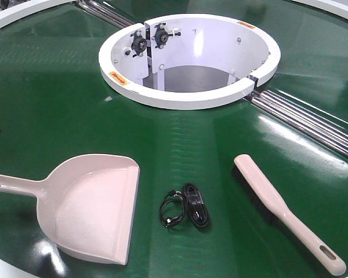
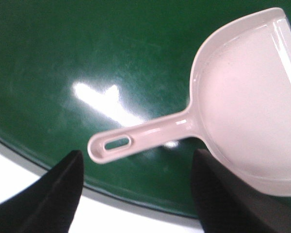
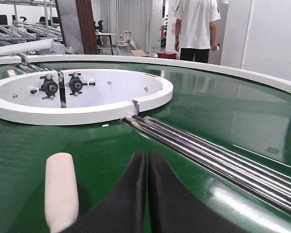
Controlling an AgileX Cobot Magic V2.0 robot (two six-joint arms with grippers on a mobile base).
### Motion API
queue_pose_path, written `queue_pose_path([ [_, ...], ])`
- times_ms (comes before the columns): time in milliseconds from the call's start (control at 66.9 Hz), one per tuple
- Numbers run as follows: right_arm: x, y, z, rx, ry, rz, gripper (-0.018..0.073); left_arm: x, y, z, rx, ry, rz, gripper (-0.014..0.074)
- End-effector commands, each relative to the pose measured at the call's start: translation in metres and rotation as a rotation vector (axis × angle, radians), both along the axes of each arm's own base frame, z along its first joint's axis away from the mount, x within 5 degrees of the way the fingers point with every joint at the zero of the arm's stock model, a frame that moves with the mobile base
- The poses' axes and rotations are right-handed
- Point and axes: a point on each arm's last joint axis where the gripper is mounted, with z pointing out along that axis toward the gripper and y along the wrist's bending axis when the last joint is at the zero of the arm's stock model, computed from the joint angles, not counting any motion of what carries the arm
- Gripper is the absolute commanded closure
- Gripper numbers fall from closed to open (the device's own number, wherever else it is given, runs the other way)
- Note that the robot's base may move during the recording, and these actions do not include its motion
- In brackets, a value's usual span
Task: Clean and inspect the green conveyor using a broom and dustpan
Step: 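Reach the left gripper down to the pink dustpan handle and grasp it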
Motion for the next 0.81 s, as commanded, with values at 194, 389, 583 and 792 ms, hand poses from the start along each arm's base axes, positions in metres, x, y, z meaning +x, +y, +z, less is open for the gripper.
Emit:
queue_pose_path([
  [194, -0.001, 0.0, 0.001, -0.007, -0.074, 0.003, 0.0568, 0.041, -0.013, -0.004, 0.069, -0.016, -0.31, 0.0146],
  [389, -0.001, 0.0, 0.001, -0.007, -0.074, 0.003, 0.0568, 0.043, -0.013, -0.013, 0.191, 0.037, -0.542, 0.0076],
  [583, -0.001, 0.0, 0.001, -0.007, -0.074, 0.003, 0.0568, 0.045, -0.014, -0.019, 0.26, 0.064, -0.721, 0.0054],
  [792, -0.001, 0.0, 0.001, -0.007, -0.074, 0.003, 0.0568, 0.051, -0.018, -0.032, 0.244, 0.099, -0.81, 0.0054],
])
